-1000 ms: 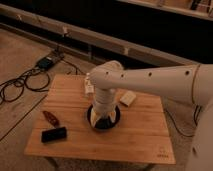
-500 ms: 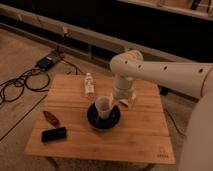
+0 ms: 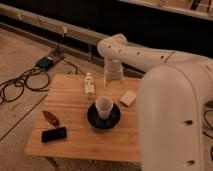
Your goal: Move the arm in a circular motion
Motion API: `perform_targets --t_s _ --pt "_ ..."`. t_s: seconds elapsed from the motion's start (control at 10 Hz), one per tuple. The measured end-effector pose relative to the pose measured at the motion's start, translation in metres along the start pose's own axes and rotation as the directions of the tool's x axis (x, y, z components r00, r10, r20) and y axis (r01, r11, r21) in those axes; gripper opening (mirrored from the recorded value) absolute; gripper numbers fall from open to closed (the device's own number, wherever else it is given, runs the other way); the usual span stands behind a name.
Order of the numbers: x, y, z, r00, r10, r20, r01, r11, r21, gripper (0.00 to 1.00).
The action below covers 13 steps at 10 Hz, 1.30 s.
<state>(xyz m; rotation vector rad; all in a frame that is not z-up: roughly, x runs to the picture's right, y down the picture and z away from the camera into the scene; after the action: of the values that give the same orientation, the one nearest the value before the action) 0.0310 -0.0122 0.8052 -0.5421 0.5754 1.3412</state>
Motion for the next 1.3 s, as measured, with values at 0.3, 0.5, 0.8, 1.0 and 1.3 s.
perform_targets --t_s 0.3,0.5,0.8,1.0,1.3 --pt "-0.024 0.084 0.004 0.988 -0.152 -0.010 0.152 0.988 -0.009 0.65" --pt "-0.013 0.157 0.005 0.951 -0.307 -0.021 0.305 0.950 -0.059 0.65" --pt "0.036 0.232 -0.009 0.873 -0.488 0.001 0.481 0.860 -0.170 0.65" --pt "0.093 0.254 -0.027 0.812 -0.582 0.037 0.572 0.782 -0.246 0.65" --pt "0.159 0.221 -0.028 0.797 -0.603 0.024 0.585 0.762 -0.278 0.65"
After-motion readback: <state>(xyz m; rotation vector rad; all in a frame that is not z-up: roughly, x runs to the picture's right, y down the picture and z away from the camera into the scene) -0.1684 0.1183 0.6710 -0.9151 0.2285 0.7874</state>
